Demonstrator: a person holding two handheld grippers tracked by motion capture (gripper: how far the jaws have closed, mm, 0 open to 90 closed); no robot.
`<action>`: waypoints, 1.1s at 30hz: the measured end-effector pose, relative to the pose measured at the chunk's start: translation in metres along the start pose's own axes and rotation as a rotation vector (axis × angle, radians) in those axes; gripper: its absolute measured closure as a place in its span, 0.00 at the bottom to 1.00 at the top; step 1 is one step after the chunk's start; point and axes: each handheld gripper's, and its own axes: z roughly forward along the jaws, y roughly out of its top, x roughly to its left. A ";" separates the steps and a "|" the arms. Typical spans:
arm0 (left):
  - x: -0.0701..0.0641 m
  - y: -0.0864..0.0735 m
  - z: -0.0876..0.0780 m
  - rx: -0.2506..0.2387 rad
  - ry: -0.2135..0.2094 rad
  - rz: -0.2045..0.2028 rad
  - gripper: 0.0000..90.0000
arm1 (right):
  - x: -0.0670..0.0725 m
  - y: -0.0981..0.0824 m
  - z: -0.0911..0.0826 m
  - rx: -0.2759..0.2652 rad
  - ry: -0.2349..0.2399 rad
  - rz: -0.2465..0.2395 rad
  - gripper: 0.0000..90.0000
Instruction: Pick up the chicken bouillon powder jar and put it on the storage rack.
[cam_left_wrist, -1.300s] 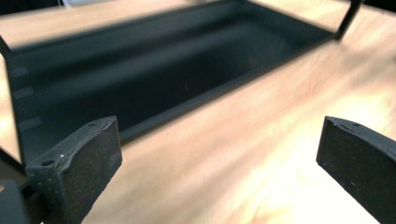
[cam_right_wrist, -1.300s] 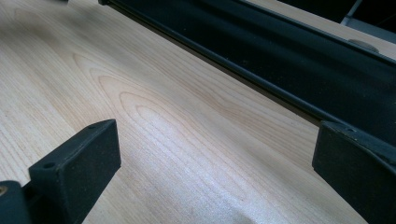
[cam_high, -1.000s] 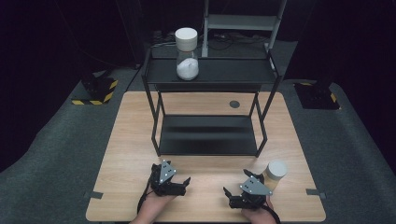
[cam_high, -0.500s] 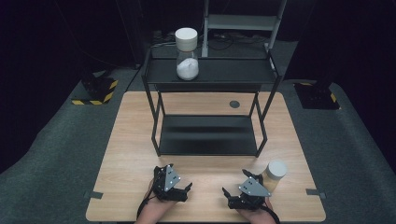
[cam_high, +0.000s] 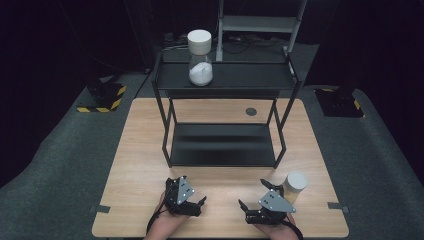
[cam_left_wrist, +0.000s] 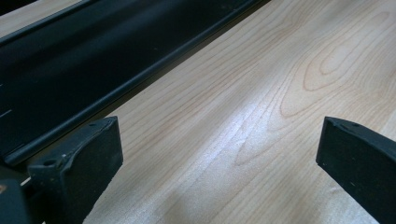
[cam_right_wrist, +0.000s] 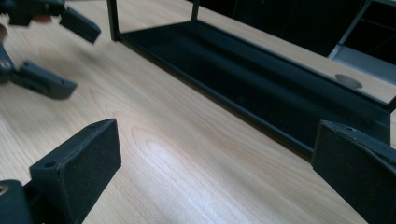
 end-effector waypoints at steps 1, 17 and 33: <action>0.000 0.000 0.000 -0.001 0.002 0.001 0.01 | -0.001 0.001 -0.002 -0.008 0.001 0.004 0.01; -0.001 -0.001 -0.001 -0.005 -0.006 0.024 0.01 | -0.014 0.013 -0.027 -0.095 0.000 0.046 0.00; 0.001 -0.001 0.000 -0.005 -0.017 0.027 0.01 | -0.026 0.018 -0.046 -0.140 -0.026 0.046 0.00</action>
